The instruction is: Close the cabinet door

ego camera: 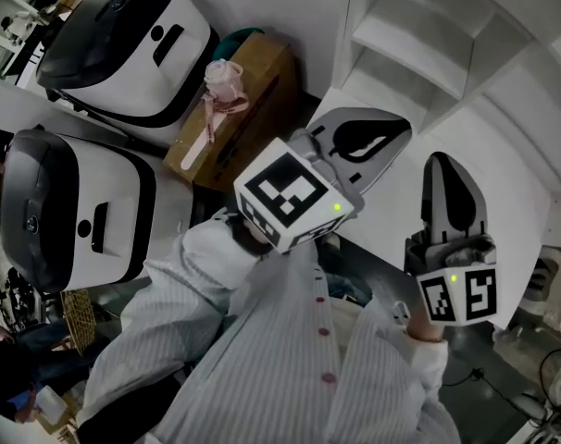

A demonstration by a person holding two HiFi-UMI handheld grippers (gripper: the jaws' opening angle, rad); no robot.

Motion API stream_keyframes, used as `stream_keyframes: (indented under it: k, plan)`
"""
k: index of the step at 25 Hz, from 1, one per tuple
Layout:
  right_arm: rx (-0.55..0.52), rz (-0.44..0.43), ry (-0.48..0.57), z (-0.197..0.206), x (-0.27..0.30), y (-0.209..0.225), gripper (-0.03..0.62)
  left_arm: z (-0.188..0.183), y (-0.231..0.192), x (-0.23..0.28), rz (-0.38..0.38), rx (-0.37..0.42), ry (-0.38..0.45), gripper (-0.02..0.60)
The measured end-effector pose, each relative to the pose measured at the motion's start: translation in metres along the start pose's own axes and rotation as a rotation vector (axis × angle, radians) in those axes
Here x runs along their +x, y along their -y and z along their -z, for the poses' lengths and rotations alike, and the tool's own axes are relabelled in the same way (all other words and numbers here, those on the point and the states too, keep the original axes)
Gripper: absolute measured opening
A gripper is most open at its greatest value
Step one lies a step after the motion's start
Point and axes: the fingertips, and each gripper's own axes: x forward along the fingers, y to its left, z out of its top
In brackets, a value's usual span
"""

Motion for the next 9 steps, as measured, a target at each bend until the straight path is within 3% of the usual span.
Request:
stream_keyframes:
  k: [9]
  plan:
    - [0.003, 0.007, -0.014, 0.0032, 0.0013, 0.0059, 0.015, -0.0084, -0.0006, 0.0054, 0.067, 0.06, -0.043, 0.009]
